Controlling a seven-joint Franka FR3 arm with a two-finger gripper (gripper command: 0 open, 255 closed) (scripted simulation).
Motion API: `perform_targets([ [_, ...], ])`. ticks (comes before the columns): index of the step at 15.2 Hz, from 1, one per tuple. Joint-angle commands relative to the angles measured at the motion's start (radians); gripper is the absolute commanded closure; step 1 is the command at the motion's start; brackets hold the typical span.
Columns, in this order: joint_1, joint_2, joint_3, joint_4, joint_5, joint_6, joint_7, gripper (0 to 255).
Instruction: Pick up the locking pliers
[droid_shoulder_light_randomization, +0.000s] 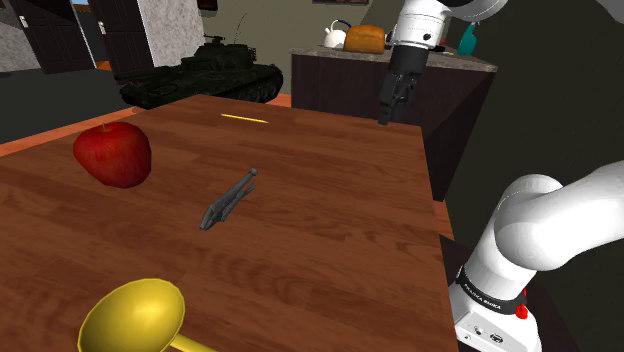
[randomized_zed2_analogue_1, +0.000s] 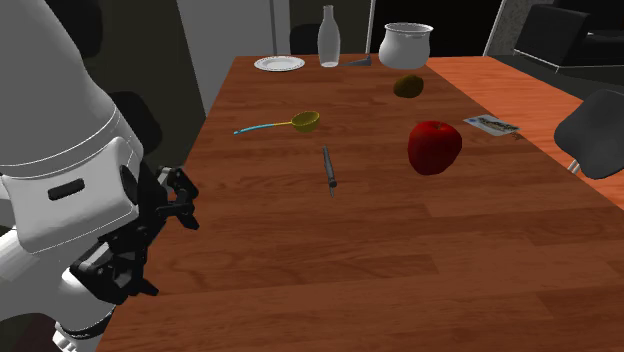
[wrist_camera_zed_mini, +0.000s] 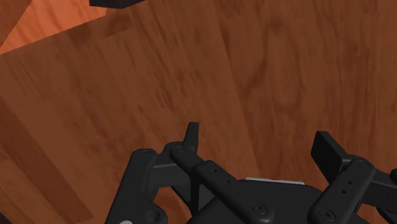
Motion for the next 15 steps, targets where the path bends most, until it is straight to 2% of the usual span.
perform_targets([
  [1, 0.0, 0.0, 0.0, 0.0, 0.0, 0.0, 0.0, 0],
  [8, -0.018, -0.034, 0.208, -0.032, 0.132, 0.01, 0.393, 0],
  [15, -0.05, 0.05, 0.42, 0.036, 0.25, 0.054, 0.783, 0],
])
